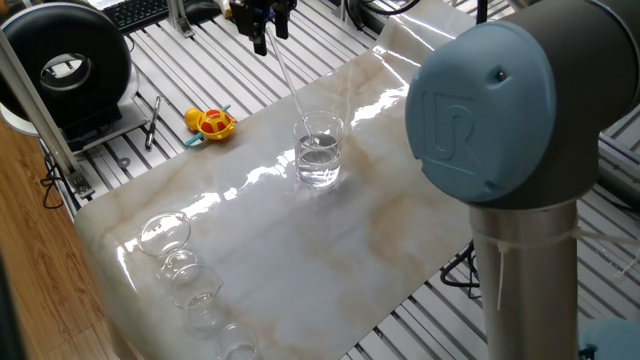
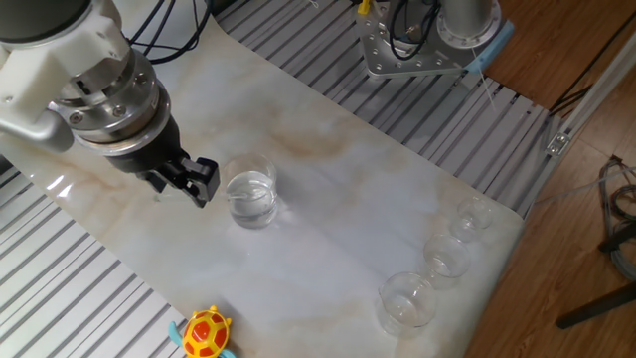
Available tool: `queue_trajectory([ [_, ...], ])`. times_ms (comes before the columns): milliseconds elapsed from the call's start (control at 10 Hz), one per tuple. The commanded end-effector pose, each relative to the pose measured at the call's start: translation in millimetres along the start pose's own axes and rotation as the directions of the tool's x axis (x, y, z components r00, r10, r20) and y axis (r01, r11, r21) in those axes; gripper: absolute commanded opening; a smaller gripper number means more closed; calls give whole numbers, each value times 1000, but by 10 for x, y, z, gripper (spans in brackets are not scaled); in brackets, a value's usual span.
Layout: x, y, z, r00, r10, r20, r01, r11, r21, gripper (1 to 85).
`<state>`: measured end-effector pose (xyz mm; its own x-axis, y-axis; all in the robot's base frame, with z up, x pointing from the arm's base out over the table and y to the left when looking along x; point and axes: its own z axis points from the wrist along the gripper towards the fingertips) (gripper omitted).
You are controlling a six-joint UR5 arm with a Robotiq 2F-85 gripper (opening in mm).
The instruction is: Stir the beaker with a glass rod
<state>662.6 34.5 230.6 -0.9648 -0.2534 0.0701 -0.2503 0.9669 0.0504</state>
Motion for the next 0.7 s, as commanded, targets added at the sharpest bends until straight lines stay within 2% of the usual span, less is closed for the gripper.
queue_trajectory([
  [0, -66, 15, -17, 999, 15, 29, -15, 1000, -7, 540],
  [100, -72, 39, -17, 999, 21, 31, -20, 1000, -16, 533],
  [200, -139, 75, -21, 998, 23, 56, -21, 999, -31, 537],
  [300, -237, 21, -28, 995, 27, 94, -26, 1000, -11, 557],
  [400, -240, 3, -28, 995, 10, 95, -10, 1000, -3, 550],
  [600, -78, -1, -64, 998, -18, 54, 19, 1000, -14, 557],
])
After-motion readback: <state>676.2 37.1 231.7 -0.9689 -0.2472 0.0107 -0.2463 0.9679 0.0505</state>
